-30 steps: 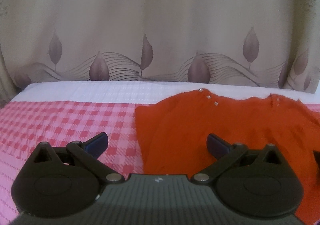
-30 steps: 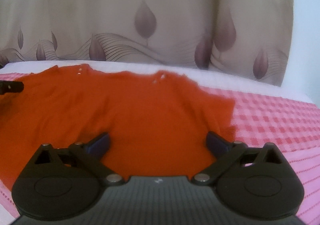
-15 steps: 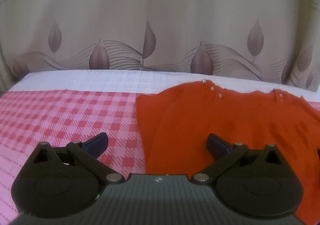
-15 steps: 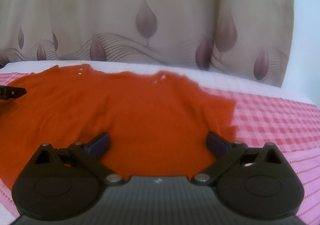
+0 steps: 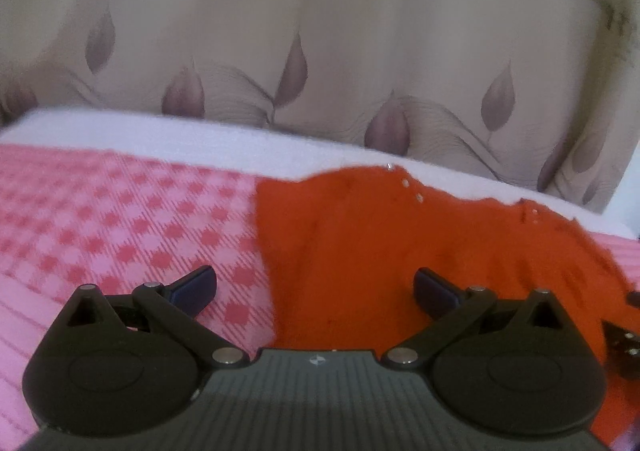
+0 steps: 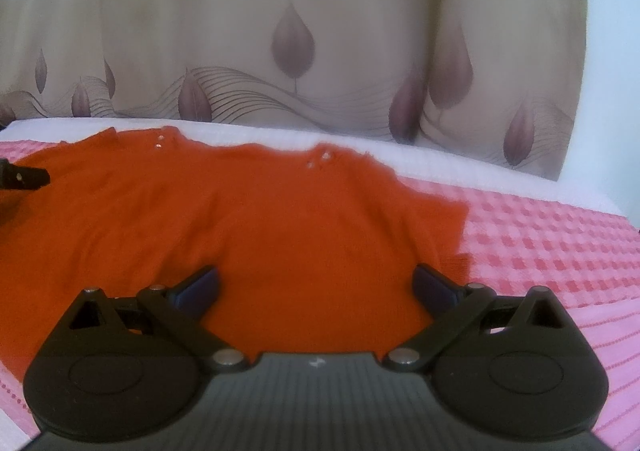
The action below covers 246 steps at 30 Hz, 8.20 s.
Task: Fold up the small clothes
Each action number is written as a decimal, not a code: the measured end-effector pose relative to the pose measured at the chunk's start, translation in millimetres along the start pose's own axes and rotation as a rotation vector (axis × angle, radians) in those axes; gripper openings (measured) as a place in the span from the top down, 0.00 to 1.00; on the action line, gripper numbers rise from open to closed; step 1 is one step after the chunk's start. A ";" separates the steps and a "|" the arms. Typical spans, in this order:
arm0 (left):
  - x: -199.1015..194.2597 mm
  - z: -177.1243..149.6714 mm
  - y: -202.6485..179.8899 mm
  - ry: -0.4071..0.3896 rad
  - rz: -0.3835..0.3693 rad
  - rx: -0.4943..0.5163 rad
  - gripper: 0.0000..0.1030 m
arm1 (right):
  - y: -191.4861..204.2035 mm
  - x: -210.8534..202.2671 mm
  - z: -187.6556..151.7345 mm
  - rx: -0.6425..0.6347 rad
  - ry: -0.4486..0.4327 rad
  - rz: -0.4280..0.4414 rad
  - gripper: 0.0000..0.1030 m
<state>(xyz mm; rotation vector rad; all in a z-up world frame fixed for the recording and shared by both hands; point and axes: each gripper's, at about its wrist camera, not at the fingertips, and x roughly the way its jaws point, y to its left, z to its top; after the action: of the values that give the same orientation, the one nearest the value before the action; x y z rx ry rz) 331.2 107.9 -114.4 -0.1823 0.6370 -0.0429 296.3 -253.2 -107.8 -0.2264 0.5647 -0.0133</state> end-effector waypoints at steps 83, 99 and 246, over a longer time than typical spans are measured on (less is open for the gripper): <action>29.2 48.4 20.3 0.130 -0.250 -0.100 0.82 | -6.4 -15.8 -3.2 0.049 -0.080 0.065 0.00; -0.3 72.6 -47.9 0.133 -0.214 -0.142 0.83 | -14.6 -24.1 -5.5 0.087 -0.103 0.190 0.00; -5.4 -49.0 61.9 -0.030 -0.944 -0.742 0.00 | 29.3 56.6 55.7 0.619 0.196 0.658 0.89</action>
<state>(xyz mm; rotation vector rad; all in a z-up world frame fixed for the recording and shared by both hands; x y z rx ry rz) 296.7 161.6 -161.2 -1.1899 0.4652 -0.7162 372.3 -217.1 -98.3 0.5740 0.7813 0.4264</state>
